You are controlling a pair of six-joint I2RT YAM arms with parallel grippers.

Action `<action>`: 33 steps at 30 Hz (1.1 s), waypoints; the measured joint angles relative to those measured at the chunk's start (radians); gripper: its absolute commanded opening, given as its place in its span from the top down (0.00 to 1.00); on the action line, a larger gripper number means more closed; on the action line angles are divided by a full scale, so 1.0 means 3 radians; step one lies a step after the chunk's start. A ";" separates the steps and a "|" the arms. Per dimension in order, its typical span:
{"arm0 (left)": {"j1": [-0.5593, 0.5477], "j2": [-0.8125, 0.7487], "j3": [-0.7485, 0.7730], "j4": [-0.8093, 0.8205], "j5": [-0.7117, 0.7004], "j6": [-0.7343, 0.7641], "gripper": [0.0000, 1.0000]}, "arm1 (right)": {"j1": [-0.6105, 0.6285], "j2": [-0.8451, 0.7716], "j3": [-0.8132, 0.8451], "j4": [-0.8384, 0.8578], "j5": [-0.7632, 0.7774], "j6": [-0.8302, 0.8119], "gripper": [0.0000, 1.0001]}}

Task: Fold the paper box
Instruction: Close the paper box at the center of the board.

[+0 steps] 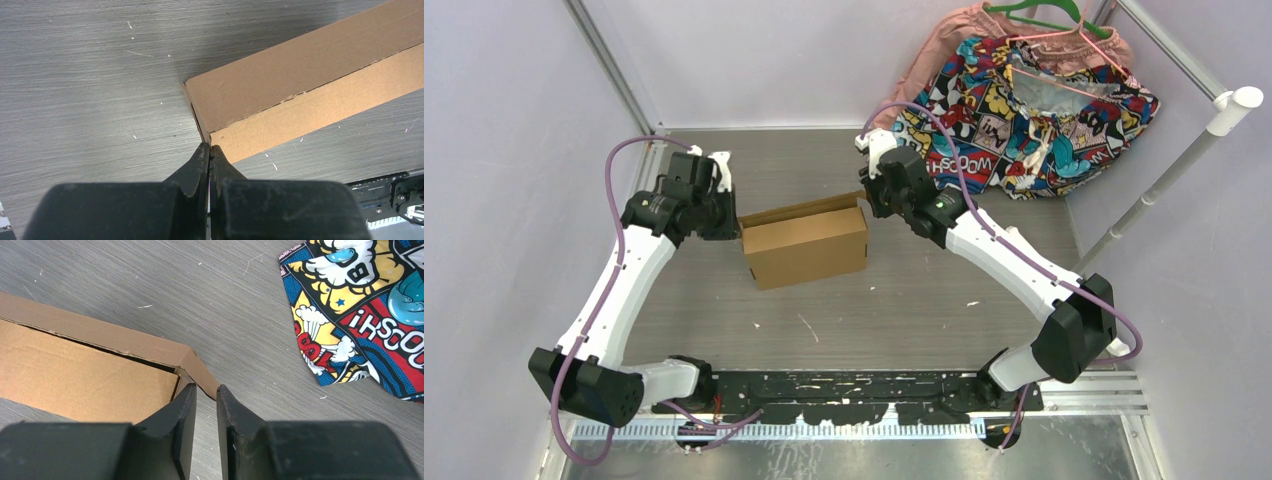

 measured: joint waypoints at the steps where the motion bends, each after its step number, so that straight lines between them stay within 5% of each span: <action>1: 0.0000 0.0000 0.0001 0.0000 0.0000 0.0000 1.00 | -0.0001 0.0000 0.0000 0.0006 -0.0006 0.0001 0.72; 33: -0.0004 0.0001 0.0001 0.0001 0.0003 -0.0001 1.00 | -0.0006 0.0005 0.0094 -0.0131 -0.0253 0.0003 0.94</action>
